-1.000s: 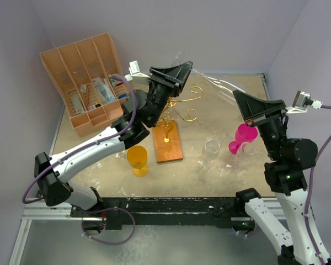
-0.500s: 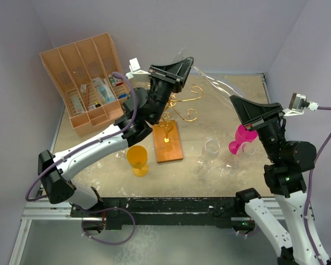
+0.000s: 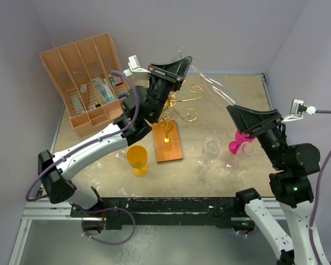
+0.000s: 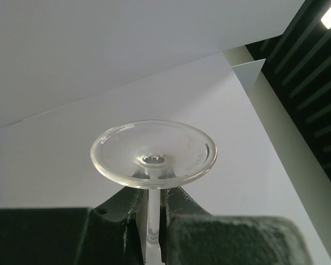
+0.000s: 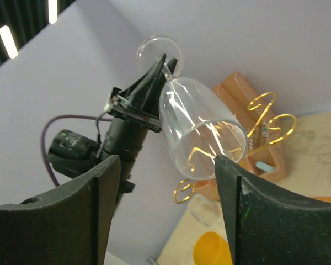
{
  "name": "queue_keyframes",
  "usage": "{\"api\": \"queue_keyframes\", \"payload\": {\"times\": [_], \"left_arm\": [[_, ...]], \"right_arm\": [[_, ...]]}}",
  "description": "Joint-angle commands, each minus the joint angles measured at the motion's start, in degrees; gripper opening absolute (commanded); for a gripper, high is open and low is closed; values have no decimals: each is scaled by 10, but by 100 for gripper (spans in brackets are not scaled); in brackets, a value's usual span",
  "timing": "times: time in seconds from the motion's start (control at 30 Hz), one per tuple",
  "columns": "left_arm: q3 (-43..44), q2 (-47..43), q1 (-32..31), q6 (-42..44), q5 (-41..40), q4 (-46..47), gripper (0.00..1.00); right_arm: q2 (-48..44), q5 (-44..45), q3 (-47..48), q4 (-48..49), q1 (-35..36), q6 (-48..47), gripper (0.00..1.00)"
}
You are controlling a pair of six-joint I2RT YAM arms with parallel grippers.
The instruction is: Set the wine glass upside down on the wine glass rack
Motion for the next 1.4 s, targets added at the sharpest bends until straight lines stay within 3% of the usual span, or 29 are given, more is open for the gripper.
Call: {"api": "queue_keyframes", "payload": {"times": [0.0, 0.23, 0.4, 0.67, 0.83, 1.07, 1.37], "left_arm": [[44, -49, 1, 78, 3, -23, 0], [73, -80, 1, 191, 42, -129, 0], [88, -96, 1, 269, 69, -185, 0], [84, -110, 1, 363, 185, -218, 0], [64, -108, 1, 376, 263, -210, 0], [41, -105, 0, 369, 340, -168, 0], [31, -102, 0, 358, 361, -141, 0]], "right_arm": [[-14, 4, 50, -110, 2, -100, 73], [4, -53, 104, -175, 2, -222, 74], [88, -75, 197, -248, 2, -296, 72], [160, -253, 226, -187, 2, -354, 74], [187, -332, 208, -89, 2, -329, 72], [221, -368, 190, -9, 2, -283, 68], [230, -371, 137, 84, 8, -208, 60]]}}
